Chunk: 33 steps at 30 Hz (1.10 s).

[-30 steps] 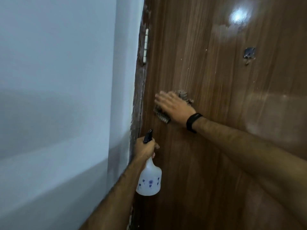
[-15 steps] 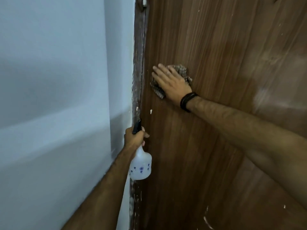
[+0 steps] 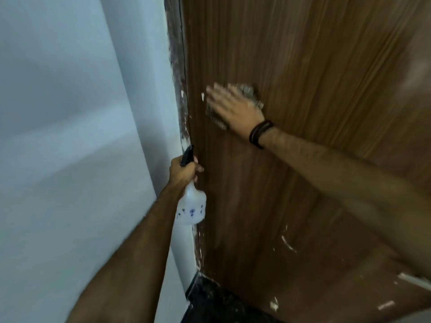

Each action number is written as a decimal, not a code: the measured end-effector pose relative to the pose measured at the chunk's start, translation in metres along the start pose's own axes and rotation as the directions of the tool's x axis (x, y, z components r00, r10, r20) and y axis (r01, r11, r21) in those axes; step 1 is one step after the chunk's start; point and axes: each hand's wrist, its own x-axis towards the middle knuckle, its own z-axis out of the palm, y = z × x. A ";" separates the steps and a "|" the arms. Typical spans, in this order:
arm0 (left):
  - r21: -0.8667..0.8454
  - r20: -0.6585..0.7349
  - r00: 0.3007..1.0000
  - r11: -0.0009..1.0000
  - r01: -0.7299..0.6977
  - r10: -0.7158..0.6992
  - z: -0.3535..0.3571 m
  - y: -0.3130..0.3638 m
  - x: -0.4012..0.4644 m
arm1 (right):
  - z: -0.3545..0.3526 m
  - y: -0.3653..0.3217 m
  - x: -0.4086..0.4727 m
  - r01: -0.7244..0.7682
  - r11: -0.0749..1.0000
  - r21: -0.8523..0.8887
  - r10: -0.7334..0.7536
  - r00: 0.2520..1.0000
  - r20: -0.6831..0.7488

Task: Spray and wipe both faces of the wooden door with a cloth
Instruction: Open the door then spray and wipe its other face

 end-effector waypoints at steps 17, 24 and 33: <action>0.100 0.310 0.938 0.986 0.134 -0.159 0.053 -0.089 -0.067 | 0.061 -0.149 -0.271 -0.439 0.578 0.688 -0.057 0.819 0.571; 0.160 0.477 0.830 0.957 0.241 -0.289 0.104 -0.146 -0.113 | 0.019 -0.188 -0.383 -0.890 -0.079 0.449 0.364 0.394 0.844; 0.219 0.642 0.732 0.970 0.108 -0.227 0.185 -0.157 -0.187 | -0.014 -0.195 -0.514 -0.749 -0.644 0.158 0.392 -0.145 0.908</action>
